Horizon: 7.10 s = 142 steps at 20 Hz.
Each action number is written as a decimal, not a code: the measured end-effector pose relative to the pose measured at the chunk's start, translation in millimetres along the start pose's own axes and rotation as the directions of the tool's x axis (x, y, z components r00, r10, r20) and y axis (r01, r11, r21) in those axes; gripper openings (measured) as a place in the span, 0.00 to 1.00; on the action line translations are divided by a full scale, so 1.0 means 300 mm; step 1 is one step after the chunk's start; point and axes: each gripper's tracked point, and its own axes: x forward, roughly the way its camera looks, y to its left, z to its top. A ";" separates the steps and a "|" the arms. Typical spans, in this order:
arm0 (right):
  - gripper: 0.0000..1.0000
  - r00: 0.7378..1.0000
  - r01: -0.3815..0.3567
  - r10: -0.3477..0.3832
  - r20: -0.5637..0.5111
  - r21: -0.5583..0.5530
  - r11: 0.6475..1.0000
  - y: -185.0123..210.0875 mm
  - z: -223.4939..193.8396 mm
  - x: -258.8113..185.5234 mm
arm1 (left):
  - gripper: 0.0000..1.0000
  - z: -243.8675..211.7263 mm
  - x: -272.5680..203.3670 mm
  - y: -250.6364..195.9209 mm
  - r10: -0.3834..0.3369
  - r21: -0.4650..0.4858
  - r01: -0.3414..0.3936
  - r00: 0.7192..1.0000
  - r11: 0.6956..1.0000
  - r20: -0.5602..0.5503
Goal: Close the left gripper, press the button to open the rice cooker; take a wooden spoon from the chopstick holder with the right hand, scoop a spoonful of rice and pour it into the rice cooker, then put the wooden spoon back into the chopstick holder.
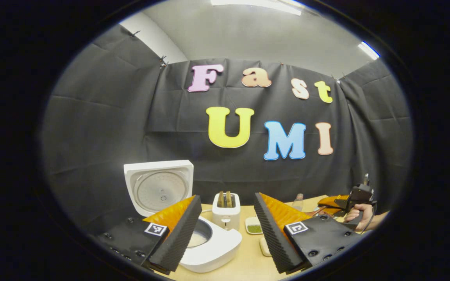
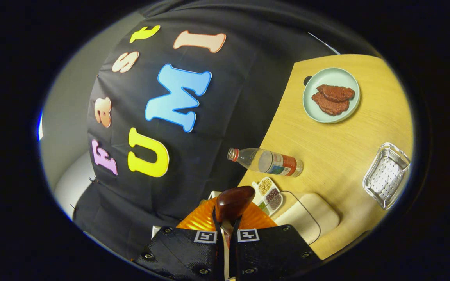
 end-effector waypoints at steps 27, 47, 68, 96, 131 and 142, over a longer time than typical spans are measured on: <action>0.05 0.939 -0.221 0.156 -0.306 -0.192 0.956 0.526 -0.630 0.260 | 0.98 -0.075 -0.172 0.234 -0.024 0.025 0.024 1.000 0.999 -0.010; 0.05 0.871 -0.427 -0.106 -0.479 -0.847 0.316 0.495 -1.287 0.537 | 0.94 -0.181 -0.287 0.420 0.157 0.005 -0.157 0.986 0.988 -0.062; 0.05 0.837 -0.483 0.093 -0.539 -0.648 0.589 0.700 -1.117 0.358 | 0.93 -0.141 -0.276 0.332 0.122 -0.005 -0.122 0.992 0.993 -0.032; 0.05 0.998 -0.044 0.001 -0.065 -0.654 0.755 0.290 0.146 -0.251 | 0.92 -0.037 -0.119 -0.393 -0.121 0.071 0.122 0.992 0.990 -0.019; 0.05 0.915 0.348 -0.371 0.157 -0.772 0.532 -0.485 0.304 -0.237 | 0.93 -0.072 -0.190 -0.426 -0.017 0.063 0.024 0.993 0.998 -0.116; 0.98 0.863 0.483 -0.349 0.366 -0.799 0.357 -0.434 0.484 -0.451 | 0.95 -0.025 -0.129 -0.492 -0.096 0.012 0.097 0.993 0.995 -0.072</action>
